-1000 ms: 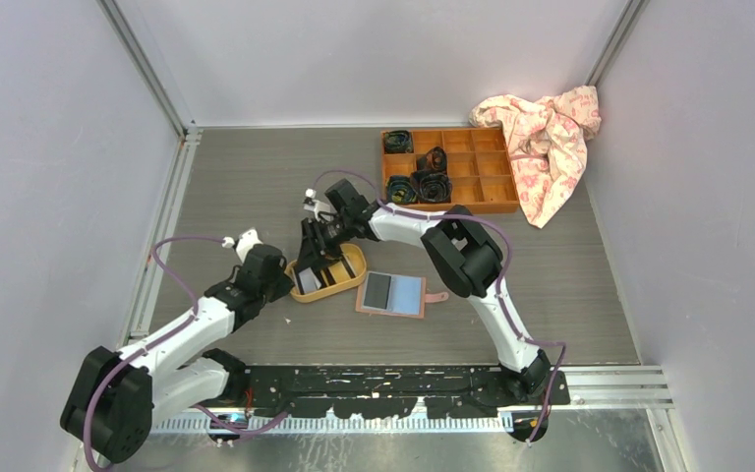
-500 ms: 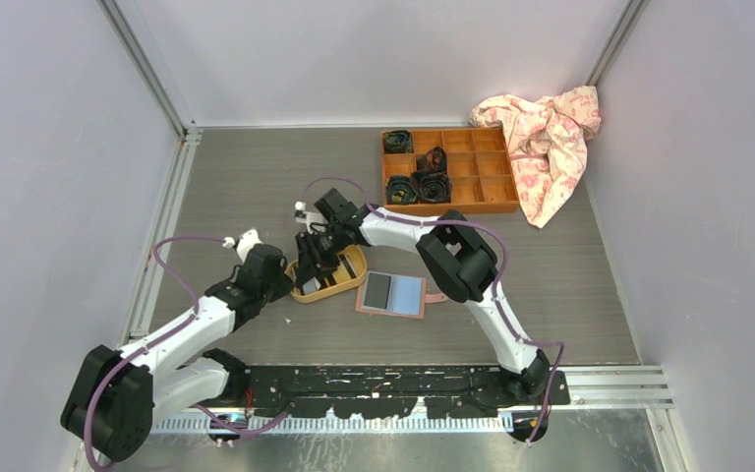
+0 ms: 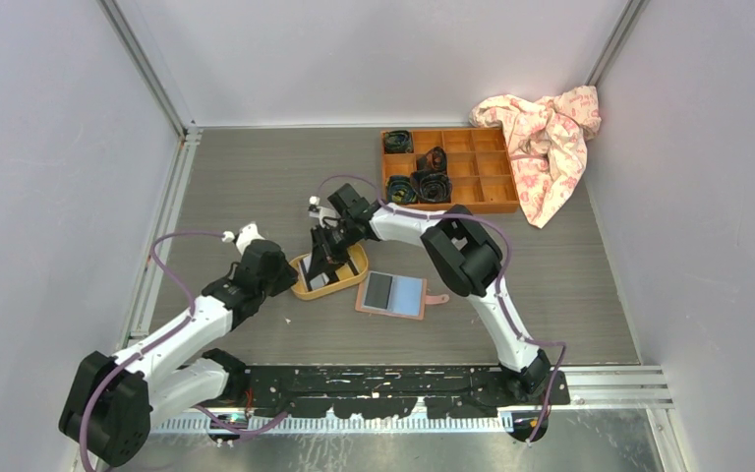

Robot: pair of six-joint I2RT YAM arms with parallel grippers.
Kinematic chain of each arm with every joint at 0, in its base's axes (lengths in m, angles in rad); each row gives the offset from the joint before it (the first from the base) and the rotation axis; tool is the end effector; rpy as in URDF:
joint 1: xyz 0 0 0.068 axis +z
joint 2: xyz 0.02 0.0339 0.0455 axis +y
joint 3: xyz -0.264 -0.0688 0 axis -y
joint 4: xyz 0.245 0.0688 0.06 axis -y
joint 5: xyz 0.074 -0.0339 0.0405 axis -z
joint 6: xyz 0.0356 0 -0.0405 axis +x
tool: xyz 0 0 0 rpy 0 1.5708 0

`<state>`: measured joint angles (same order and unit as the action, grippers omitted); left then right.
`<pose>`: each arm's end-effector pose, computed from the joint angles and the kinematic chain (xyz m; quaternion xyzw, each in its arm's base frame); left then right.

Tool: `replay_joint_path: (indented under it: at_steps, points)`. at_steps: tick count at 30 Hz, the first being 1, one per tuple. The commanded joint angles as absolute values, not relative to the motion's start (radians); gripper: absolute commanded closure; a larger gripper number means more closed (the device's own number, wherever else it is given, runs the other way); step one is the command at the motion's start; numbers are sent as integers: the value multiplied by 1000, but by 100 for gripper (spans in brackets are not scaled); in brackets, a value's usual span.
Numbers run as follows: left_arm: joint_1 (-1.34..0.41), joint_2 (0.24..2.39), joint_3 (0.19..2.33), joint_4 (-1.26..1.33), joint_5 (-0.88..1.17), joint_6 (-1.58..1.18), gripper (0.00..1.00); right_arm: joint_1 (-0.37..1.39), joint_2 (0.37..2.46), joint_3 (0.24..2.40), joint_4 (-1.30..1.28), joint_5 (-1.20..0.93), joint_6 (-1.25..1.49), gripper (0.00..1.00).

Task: Put the credit cards into the card holder
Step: Pick up the credit card from the storage box.

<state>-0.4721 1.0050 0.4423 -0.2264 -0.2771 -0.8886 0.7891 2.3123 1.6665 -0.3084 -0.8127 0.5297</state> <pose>0.1772 -0.0795 0.1796 -0.2408 0.8851 -0.1381 0.3736 0.3248 0.3639 0.1283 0.2321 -0.8524 -0.4684 0.0104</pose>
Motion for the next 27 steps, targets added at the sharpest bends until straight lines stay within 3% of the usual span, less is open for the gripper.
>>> replay_joint_path:
  at_steps: [1,11,27]
  points:
    - [-477,949,496,-181,-270,-878,65,761,2298,1666,-229,-883,563,84]
    - [-476,865,487,-246,-273,-841,63,732,2289,1651,-188,-936,591,72]
    - [-476,817,486,-272,-242,-825,62,709,2265,1637,-210,-932,578,68]
